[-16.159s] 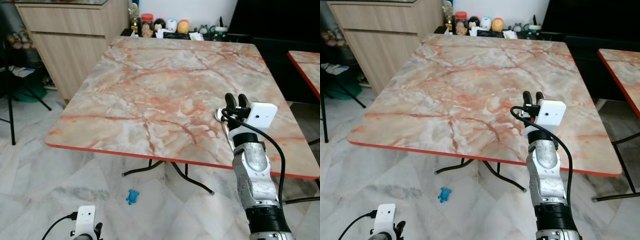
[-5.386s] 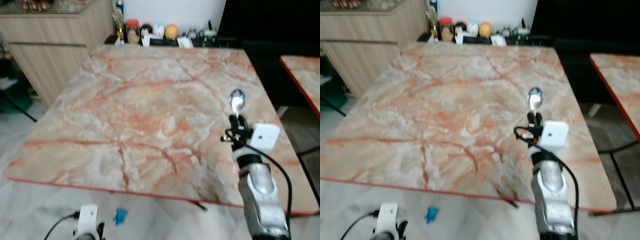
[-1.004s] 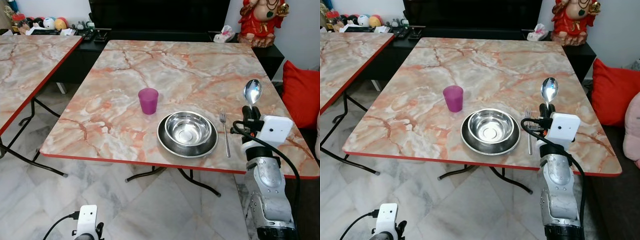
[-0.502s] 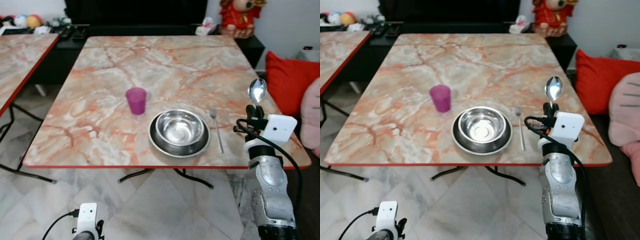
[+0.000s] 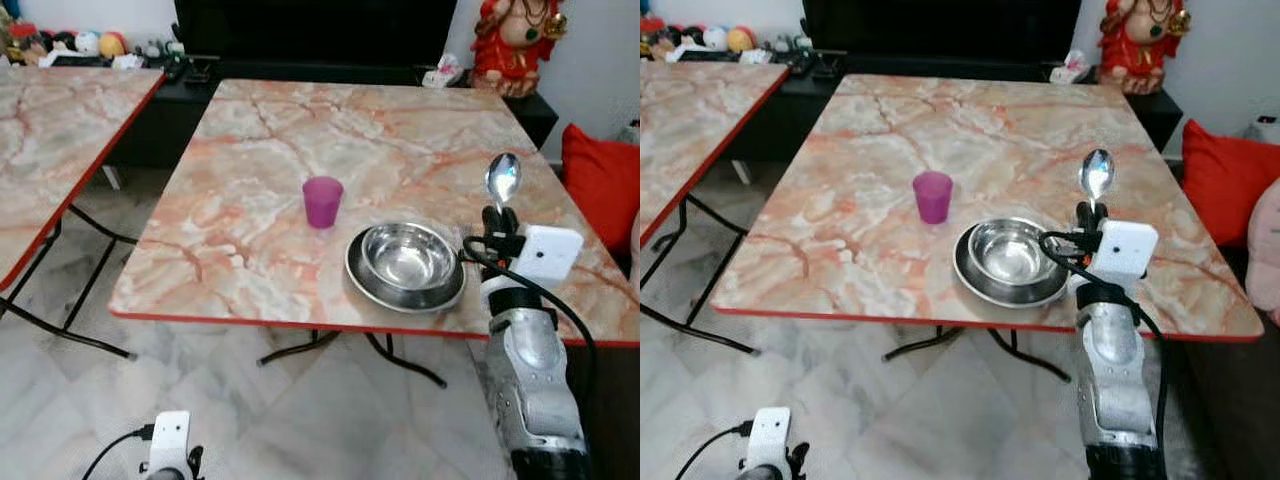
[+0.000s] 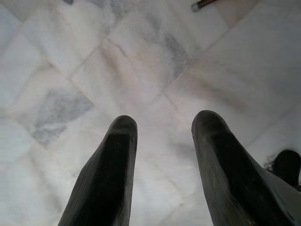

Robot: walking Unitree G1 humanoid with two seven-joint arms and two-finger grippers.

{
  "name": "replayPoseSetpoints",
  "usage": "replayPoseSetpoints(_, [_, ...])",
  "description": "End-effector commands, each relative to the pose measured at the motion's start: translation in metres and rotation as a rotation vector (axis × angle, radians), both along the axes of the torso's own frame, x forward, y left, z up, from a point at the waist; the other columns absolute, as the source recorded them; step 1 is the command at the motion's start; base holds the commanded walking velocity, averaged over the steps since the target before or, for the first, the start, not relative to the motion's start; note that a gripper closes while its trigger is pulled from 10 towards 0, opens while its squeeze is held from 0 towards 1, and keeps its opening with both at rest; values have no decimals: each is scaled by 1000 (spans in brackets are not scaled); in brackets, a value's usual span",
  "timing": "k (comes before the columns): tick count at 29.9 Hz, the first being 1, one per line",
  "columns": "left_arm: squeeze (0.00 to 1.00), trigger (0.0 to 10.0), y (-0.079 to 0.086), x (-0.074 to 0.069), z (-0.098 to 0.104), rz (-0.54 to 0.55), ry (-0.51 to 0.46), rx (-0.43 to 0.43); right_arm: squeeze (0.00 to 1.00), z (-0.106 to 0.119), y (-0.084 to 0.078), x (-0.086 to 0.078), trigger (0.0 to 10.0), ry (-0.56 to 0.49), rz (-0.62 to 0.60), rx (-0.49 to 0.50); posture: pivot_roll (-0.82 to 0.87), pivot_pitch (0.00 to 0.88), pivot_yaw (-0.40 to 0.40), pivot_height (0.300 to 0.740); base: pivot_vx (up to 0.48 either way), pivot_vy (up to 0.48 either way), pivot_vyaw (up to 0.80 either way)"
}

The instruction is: Setting the table

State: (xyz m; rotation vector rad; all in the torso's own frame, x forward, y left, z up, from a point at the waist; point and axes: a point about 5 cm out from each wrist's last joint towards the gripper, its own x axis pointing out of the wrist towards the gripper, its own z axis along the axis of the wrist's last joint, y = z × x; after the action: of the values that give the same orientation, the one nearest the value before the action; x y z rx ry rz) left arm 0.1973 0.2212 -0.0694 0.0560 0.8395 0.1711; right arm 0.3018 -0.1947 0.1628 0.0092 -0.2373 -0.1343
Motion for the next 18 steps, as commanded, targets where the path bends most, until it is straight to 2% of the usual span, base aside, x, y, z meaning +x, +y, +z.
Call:
replayPoseSetpoints(1, [0, 10000, -4, -4, -3, -2, 21, -14, 0, 2, -5, -1, 10000, -6, -21, -4, -22, 61, 3, 740, 0, 0, 0])
replayPoseSetpoints(12, [0, 10000, -4, -4, -4, -4, 23, -13, 0, 3, -11, 1, 10000, 1, -36, 2, -22, 60, 3, 740, 0, 0, 0])
replayPoseSetpoints(16, [0, 10000, -4, -4, -4, -3, 23, -14, 0, 4, -14, 2, 10000, 4, -46, 0, -23, 59, 2, 740, 0, 0, -677])
replayPoseSetpoints(18, [0, 10000, -4, -4, -4, -4, 24, -14, 0, 4, -14, 2, 10000, 4, -51, -13, -23, 60, 3, 740, 0, 0, 0])
